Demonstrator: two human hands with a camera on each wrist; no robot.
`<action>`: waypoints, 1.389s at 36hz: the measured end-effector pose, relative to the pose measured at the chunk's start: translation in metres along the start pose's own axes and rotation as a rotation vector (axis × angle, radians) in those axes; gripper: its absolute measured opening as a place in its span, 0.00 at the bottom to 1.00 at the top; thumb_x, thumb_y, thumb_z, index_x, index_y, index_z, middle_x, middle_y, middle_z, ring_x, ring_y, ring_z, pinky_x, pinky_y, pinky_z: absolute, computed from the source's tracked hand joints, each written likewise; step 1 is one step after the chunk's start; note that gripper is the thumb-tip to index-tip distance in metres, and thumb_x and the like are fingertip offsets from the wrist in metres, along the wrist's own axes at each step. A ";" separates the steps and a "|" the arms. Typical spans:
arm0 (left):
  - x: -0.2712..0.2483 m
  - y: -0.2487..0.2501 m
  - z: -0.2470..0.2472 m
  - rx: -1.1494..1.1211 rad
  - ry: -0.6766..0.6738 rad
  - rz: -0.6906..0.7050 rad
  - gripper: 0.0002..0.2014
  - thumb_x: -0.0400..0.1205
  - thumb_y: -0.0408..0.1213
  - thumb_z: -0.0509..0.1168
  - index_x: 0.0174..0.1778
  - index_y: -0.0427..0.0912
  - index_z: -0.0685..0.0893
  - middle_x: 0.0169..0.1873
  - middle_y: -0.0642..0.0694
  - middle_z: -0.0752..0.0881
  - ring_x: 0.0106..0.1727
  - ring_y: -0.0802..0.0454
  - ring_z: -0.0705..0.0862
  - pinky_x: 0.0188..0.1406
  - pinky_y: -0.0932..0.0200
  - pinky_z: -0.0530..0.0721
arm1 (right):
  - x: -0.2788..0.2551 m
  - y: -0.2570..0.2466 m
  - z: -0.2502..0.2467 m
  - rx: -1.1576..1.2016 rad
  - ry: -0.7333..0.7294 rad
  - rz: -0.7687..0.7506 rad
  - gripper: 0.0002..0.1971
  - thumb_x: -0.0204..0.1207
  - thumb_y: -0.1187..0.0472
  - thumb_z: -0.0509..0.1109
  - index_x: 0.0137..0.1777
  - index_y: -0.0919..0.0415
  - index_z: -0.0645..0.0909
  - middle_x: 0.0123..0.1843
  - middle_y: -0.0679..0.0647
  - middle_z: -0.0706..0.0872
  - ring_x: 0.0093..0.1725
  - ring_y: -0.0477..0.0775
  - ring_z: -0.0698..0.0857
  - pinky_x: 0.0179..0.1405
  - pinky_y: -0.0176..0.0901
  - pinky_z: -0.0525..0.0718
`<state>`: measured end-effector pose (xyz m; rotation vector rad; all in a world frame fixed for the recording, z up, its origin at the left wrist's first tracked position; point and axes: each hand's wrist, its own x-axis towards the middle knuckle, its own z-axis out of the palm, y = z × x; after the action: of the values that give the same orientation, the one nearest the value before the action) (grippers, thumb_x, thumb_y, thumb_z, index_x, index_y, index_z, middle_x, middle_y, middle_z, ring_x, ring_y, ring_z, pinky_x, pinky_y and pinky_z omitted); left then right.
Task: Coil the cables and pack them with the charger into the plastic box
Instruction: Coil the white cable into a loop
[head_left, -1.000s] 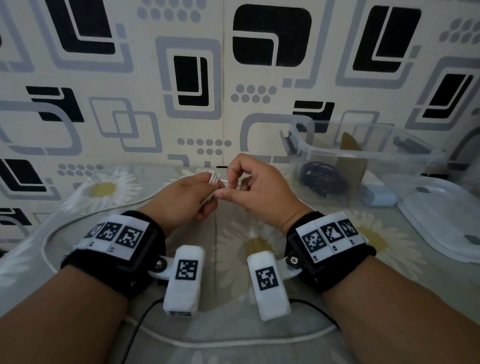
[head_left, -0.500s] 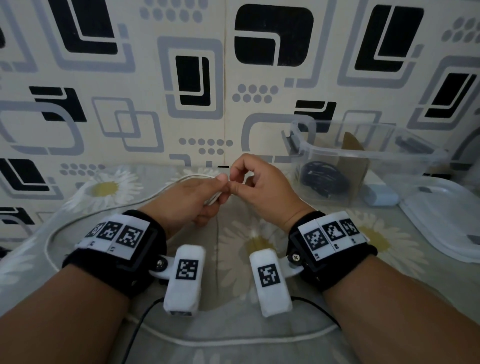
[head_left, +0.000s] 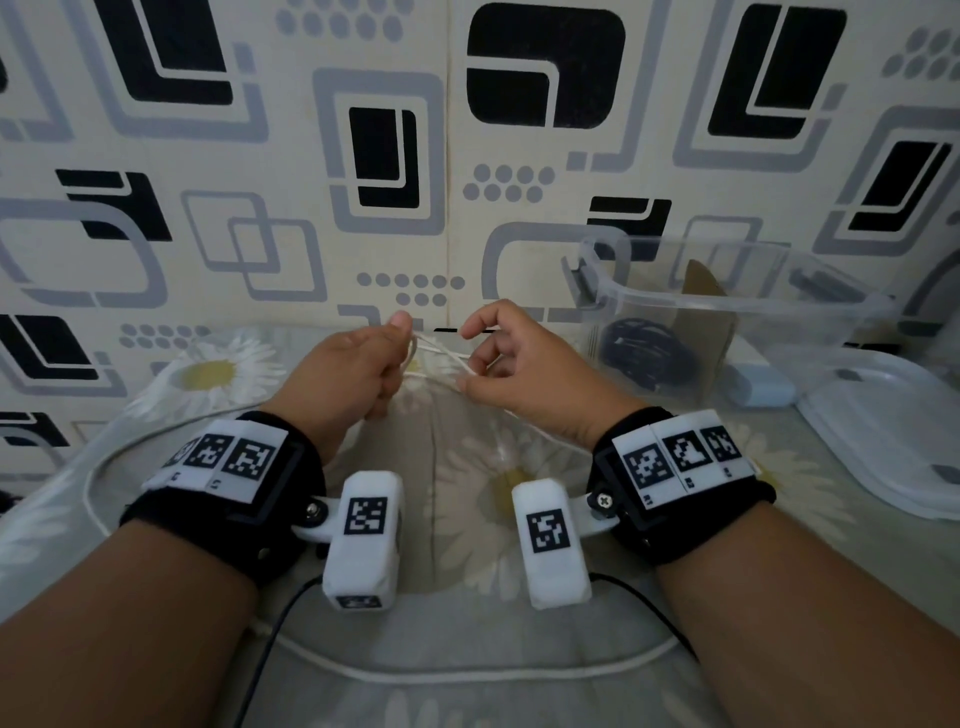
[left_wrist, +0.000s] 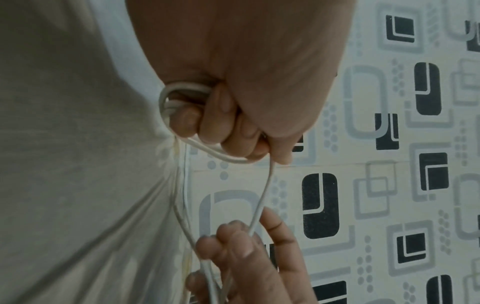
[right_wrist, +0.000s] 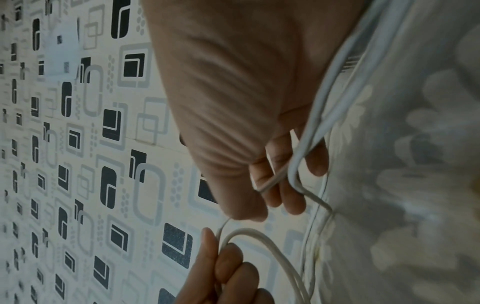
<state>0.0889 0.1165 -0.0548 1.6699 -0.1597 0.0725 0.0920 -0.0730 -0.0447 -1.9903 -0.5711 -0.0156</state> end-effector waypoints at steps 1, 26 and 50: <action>0.001 0.000 -0.001 -0.009 0.018 -0.002 0.27 0.88 0.51 0.56 0.20 0.50 0.67 0.19 0.54 0.62 0.20 0.56 0.58 0.18 0.63 0.60 | 0.000 0.000 -0.001 -0.011 -0.008 0.000 0.19 0.73 0.64 0.75 0.61 0.52 0.74 0.47 0.57 0.86 0.40 0.56 0.84 0.56 0.55 0.84; 0.011 0.003 -0.028 -0.530 0.422 -0.077 0.24 0.88 0.58 0.50 0.28 0.50 0.64 0.16 0.53 0.58 0.18 0.55 0.54 0.20 0.62 0.55 | -0.001 -0.005 -0.010 -0.337 -0.010 0.003 0.09 0.81 0.51 0.66 0.42 0.54 0.80 0.40 0.52 0.87 0.37 0.49 0.82 0.46 0.46 0.82; 0.009 0.009 -0.034 -1.003 -0.224 -0.196 0.28 0.86 0.56 0.52 0.20 0.48 0.68 0.13 0.54 0.60 0.18 0.59 0.52 0.16 0.65 0.63 | -0.001 -0.003 -0.005 -0.254 0.165 0.072 0.09 0.78 0.61 0.59 0.48 0.44 0.76 0.31 0.53 0.87 0.31 0.50 0.86 0.44 0.59 0.89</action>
<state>0.0981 0.1491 -0.0414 0.6792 -0.1613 -0.3028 0.0913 -0.0765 -0.0399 -2.2295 -0.4066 -0.2159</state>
